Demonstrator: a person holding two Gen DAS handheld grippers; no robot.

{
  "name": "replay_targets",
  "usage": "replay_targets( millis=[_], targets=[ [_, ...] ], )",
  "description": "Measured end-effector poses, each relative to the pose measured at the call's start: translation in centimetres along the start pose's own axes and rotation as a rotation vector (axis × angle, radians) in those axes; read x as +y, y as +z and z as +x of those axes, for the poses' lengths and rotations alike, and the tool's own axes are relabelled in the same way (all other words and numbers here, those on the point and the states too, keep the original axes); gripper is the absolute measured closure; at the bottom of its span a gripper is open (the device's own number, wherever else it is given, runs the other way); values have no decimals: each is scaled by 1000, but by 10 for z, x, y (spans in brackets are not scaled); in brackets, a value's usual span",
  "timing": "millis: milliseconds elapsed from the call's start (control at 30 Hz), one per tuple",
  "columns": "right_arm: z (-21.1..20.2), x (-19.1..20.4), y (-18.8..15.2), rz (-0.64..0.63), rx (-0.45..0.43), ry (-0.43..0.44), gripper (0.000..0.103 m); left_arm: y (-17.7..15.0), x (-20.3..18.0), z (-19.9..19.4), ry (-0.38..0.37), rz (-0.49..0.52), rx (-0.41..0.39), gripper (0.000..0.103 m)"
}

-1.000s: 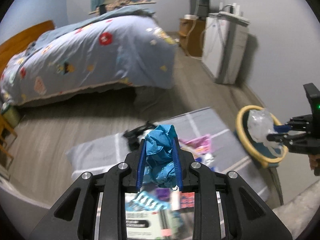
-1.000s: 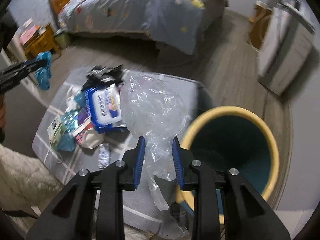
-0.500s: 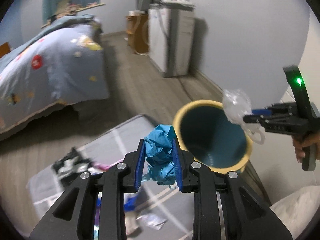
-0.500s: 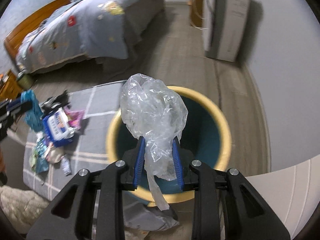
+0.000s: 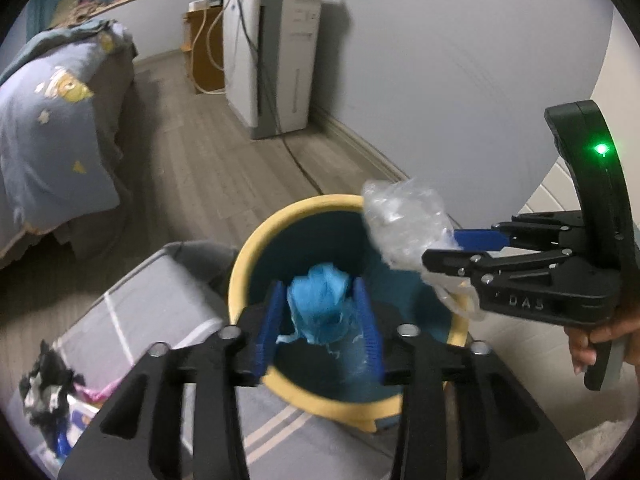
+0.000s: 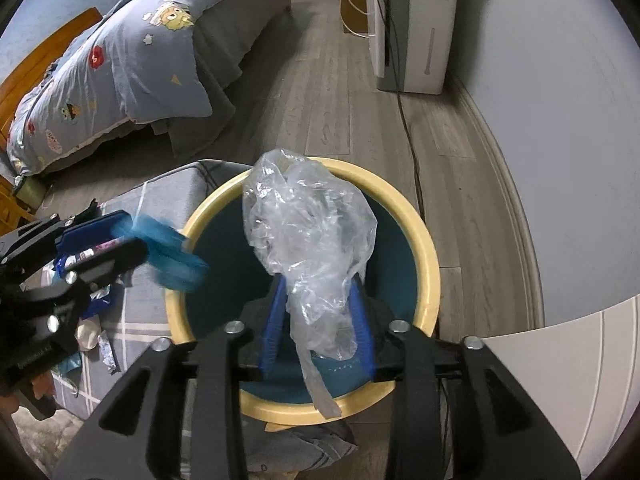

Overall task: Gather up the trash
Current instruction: 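Carry both items over the bin and open both tools to drop them, then move both tools back over the trash pile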

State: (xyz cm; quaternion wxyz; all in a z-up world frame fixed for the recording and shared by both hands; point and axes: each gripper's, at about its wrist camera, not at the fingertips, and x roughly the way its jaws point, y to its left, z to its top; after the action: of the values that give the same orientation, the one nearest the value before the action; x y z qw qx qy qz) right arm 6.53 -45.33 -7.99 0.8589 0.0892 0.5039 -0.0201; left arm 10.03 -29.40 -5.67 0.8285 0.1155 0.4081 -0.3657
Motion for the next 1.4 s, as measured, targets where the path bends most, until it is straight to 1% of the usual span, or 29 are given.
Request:
replay_targets(
  millis=[33,67,133,167,200,233,300,333,367,433,700,933,1067,1267,1400],
  targets=[
    [0,-1,0,4,-3,-7,54,1,-2,0,5,4,-9,45],
    [0,-4,0,8,-8,-12,53,1,-3,1,5,5,-16,38],
    [0,-7,-1,9,-6,-15,52,1,-4,-1,15,9,-25,34],
    [1,-9,-2,10,-5,-19,47,2,-1,1,22,11,-24,30],
    [0,-10,-2,12,-6,-20,39,1,1,-1,33,10,-26,25],
    [0,-11,-3,15,-8,-20,35,1,4,-2,41,9,-29,23],
    [-3,-12,-3,18,-22,-18,20,0,10,-7,74,10,-38,11],
    [-5,-12,-3,15,-30,-21,17,-1,12,-9,91,10,-42,10],
    [-7,-11,-4,13,-35,-29,11,-1,15,-12,103,9,-45,10],
    [-9,-11,-5,10,-42,-36,7,-4,20,-17,138,0,-40,8],
    [-22,1,-6,5,-49,-62,6,-21,43,-49,215,-47,-47,8],
    [-40,23,-7,-20,-74,-61,6,-35,67,-82,266,-99,-65,7],
    [-54,46,-5,-65,-96,-57,6,-47,83,-107,287,-148,-83,7],
    [-70,88,0,-131,-120,-31,6,-74,108,-151,362,-183,-97,7],
    [-75,121,6,-181,-126,-9,6,-97,135,-180,420,-207,-90,6]
  ],
)
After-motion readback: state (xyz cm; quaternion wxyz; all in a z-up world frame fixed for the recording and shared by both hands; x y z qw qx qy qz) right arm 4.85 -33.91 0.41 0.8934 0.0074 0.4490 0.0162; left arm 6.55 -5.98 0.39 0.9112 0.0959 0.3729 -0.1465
